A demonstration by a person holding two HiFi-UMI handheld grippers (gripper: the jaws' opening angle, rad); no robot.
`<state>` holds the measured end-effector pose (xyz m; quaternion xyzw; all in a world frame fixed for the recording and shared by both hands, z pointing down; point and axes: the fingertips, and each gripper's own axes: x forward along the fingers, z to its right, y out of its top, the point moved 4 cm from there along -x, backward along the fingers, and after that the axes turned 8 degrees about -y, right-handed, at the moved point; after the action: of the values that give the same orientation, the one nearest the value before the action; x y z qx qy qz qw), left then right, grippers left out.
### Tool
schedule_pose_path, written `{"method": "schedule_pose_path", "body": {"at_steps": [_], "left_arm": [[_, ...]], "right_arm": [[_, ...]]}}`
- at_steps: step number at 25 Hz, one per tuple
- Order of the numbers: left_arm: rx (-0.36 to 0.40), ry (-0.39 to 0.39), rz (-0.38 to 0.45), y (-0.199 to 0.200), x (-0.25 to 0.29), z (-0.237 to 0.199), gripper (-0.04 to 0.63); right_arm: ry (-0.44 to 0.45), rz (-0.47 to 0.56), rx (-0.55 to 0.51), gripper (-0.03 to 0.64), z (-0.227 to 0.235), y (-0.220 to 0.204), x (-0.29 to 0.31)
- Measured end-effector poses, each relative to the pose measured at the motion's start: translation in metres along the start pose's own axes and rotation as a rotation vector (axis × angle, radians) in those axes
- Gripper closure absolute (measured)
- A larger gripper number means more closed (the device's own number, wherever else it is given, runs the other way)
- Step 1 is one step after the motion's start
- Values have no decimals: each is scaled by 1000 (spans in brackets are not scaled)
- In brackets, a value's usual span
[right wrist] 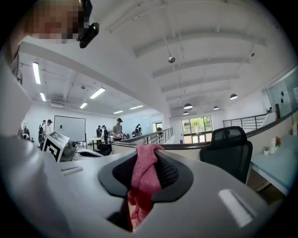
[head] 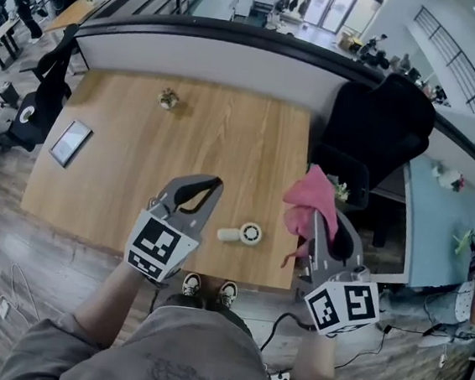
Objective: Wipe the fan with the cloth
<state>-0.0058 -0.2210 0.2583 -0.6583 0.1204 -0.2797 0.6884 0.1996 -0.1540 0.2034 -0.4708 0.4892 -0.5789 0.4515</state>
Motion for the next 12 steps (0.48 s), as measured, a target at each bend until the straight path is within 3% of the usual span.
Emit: {"method": "schedule_pose_path", "body": {"at_steps": [4,7,12], "left_arm": [[66,29,57,44,-20,1,586],[40,33,84,64,-33,6,592],[59,43,102,78,-52,12,593]], "right_arm": [[13,95,-53,542,-12,33,-17],[19,156,-68,541,-19,53,-33],[18,217,-136,542,-31,71,-56]]}}
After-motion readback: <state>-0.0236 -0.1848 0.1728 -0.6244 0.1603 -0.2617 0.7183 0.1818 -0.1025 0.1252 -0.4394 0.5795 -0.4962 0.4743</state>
